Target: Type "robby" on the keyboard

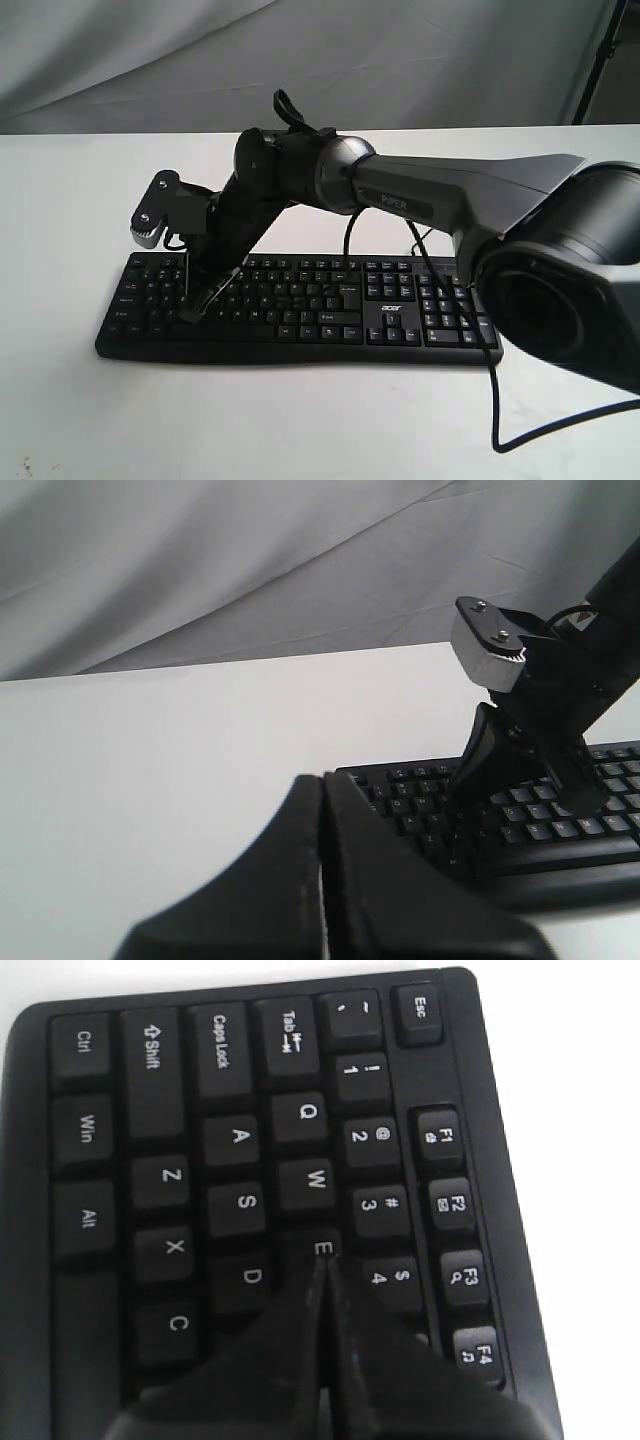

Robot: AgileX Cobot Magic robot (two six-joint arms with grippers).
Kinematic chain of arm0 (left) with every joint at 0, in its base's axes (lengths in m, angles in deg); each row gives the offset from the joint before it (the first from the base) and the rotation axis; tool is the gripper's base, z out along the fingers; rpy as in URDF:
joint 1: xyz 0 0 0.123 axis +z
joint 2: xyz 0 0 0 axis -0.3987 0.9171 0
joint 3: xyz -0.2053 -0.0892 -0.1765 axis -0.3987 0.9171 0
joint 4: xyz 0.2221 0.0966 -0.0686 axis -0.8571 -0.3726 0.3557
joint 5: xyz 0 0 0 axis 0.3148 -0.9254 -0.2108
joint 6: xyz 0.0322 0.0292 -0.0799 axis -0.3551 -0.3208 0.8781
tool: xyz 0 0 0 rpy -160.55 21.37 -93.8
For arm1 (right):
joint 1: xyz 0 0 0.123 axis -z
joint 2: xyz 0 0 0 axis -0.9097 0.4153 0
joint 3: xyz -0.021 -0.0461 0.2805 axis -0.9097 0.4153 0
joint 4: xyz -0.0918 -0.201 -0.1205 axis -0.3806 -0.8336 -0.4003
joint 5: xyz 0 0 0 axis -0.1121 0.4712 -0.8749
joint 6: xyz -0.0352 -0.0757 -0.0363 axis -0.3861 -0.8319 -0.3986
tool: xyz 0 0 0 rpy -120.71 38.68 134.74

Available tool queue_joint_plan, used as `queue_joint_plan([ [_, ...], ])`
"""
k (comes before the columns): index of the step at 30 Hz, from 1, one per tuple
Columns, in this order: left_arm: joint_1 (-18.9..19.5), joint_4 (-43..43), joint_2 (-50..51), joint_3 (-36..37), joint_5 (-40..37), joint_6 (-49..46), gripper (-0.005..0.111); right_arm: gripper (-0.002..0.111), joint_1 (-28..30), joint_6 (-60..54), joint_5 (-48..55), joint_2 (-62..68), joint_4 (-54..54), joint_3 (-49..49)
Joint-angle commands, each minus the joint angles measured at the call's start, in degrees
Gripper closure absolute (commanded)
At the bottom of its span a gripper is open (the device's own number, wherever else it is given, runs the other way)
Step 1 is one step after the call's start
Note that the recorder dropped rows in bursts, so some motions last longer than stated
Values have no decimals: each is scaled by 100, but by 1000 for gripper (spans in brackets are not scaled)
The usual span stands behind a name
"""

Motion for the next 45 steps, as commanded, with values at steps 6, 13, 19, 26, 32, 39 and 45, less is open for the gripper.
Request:
queue_joint_plan([
  [6,-36,-27,-20,25,31,16,107,108,-14,3,39,-149,-47,-32],
  [13,-36,-27,-20,25,31,16,107,108,-14,92,162,-248,-327,-32],
  [19,-36,-27,-20,25,31,16,107,108,87,285,637,-454,-556,-20],
  [26,-36,-27,-20,25,31,16,107,108,317,294,357,-726,-628,720],
  [32,-36,-27,-20,25,31,16,107,108,450,137,-318,-1194,-617,1626],
  [39,-36,-27,-20,25,31,16,107,108,559,48,-491,-1363,-534,1918],
  [45,-36,-27,-20,25,31,16,107,108,606,-61,-450,-1353,-388,1918],
])
